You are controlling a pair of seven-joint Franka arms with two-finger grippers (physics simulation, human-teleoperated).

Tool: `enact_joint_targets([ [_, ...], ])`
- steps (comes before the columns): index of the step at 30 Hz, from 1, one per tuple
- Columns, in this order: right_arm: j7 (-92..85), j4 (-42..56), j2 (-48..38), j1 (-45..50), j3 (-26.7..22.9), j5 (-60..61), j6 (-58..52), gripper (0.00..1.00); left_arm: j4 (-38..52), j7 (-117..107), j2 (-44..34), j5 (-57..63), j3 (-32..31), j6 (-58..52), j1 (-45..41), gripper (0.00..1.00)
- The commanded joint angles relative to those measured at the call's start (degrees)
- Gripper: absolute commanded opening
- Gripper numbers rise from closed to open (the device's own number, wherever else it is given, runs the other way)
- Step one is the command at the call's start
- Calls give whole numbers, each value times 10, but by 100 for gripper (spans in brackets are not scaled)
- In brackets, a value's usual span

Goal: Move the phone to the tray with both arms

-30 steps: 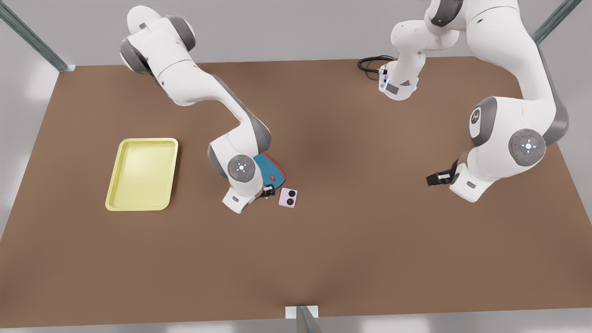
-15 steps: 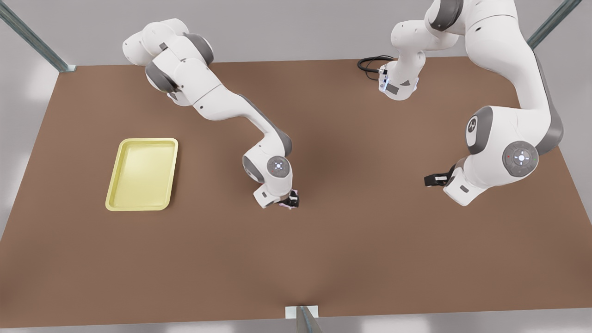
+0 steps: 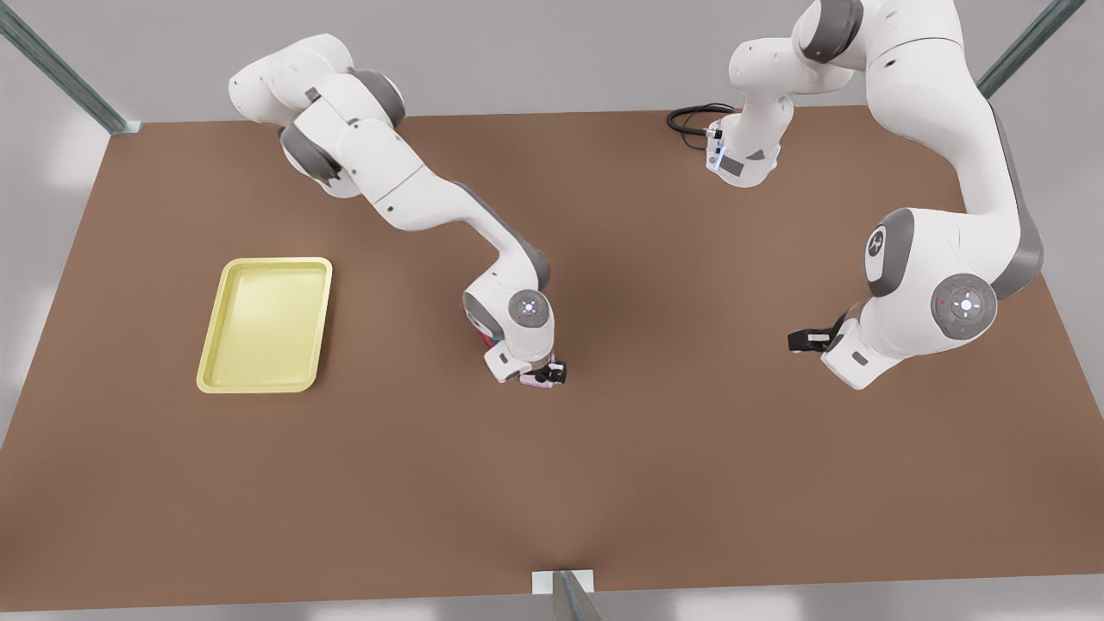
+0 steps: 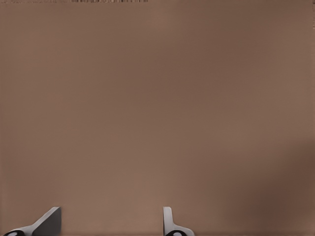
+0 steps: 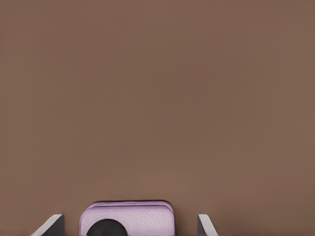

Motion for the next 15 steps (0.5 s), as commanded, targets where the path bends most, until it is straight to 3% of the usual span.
enact_joint_targets([
  [1,11,-1,2,0,0,0,16,100,0,19,-1,0,0,4,0,100],
  [15,12,-26,2,7,7,0,42,100,0,19,3,-4,0,4,0,100],
])
